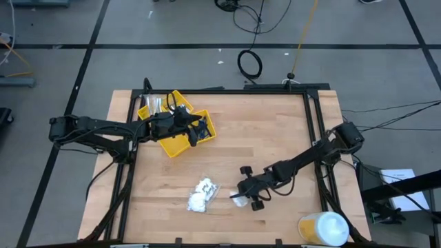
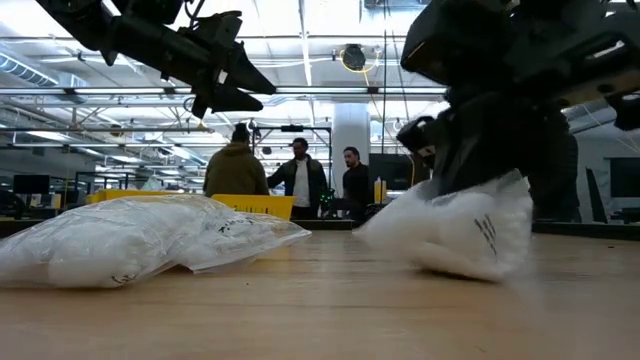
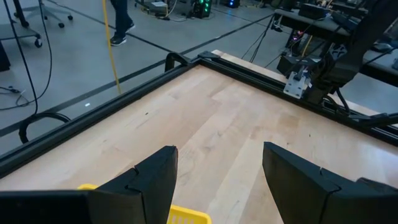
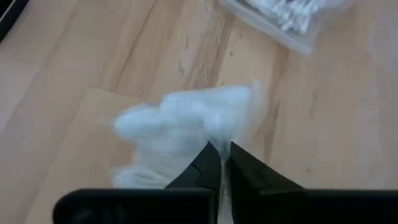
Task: Pick & Place Travel size toiletries
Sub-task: Put the cotton pack into the bottom yellow bin
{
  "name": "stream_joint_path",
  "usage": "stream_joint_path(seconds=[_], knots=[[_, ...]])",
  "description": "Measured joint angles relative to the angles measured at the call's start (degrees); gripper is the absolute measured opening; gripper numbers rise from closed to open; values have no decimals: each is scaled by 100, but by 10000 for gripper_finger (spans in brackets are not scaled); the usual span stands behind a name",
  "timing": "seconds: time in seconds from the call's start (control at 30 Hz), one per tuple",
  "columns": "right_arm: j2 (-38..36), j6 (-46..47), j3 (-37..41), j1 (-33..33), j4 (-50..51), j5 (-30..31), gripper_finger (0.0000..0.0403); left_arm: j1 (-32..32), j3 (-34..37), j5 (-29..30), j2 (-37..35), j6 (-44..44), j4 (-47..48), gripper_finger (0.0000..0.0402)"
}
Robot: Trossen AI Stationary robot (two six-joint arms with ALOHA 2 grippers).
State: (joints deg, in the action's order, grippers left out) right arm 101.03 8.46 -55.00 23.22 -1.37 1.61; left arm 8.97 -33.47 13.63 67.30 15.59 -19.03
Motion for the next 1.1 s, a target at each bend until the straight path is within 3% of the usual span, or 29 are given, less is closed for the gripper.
stream_joint_path(seconds=[0.1,0.23,0.33,0.47,0.67,0.9,1.1], knots=[[-206,-192,4,-4,95,61,5,0,0,-1,-1,4,3,234],[-671,-461,4,-3,480,736,2,-2,0,-92,-1,107,86,234],[-1090,-550,4,-7,907,1594,1,-2,-2,-147,-1,156,228,234],[-1559,-650,59,-29,1222,3172,1,-4,-2,-413,81,139,193,234],[-2003,-1356,691,-81,135,5015,0,-163,-9,-977,845,248,-1217,234],[-1995,-3249,1505,-24,-2114,5075,0,-284,-24,-999,2144,1130,-3242,234],[-1983,-3731,1779,-54,-2945,5080,0,-323,-455,-1386,2709,1498,-3481,234]])
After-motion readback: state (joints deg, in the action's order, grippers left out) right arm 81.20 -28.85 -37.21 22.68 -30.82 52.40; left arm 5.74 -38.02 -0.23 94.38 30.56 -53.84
